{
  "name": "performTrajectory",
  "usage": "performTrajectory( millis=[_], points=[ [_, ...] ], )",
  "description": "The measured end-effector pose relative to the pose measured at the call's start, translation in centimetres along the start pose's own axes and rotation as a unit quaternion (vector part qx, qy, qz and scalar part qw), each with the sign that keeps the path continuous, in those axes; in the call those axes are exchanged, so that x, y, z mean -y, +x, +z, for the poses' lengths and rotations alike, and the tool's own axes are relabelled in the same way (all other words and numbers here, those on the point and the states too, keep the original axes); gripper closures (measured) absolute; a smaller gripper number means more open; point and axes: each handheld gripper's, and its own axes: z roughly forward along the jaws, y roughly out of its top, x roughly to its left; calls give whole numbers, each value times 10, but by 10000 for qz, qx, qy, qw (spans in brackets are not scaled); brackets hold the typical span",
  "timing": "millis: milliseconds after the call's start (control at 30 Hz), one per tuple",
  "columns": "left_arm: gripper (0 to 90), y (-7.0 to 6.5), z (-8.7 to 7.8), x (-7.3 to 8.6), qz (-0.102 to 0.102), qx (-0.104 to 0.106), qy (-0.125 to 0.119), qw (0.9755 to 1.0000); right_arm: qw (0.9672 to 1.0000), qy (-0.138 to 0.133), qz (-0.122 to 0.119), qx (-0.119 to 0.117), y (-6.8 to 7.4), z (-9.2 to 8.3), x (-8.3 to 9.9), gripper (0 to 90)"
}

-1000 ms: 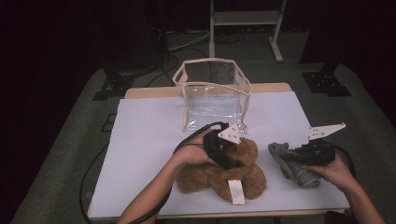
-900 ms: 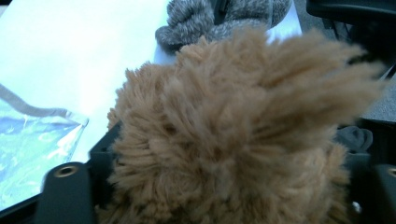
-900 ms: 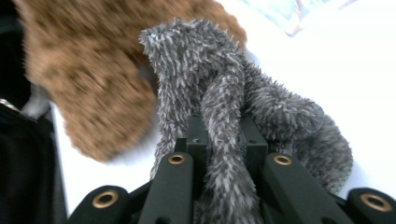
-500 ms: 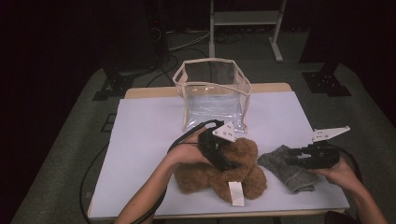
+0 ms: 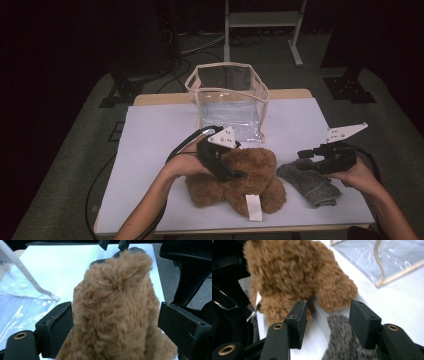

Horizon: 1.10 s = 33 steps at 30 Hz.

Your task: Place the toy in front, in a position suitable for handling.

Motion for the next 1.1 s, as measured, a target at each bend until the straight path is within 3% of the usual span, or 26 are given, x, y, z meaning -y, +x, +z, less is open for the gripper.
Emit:
performTrajectory(
  millis=[533, 567, 833, 1100],
  points=[
    [88, -2, -39, 35, -397, -440, -239, 9980, 9990, 102, -371, -214, 7, 11, -52, 429],
    [88, -3, -43, 40, -450, -561, -200, 9972, 9988, 138, -397, -246, 8, 12, -59, 421],
    [75, -7, -55, 56, -716, -826, -230, 9937, 9977, 211, -556, -330, 6, 19, -81, 410],
    [74, -9, -67, 72, -850, -1066, -323, 9901, 9963, 328, -689, -392, 5, 30, -104, 397]
  ],
)
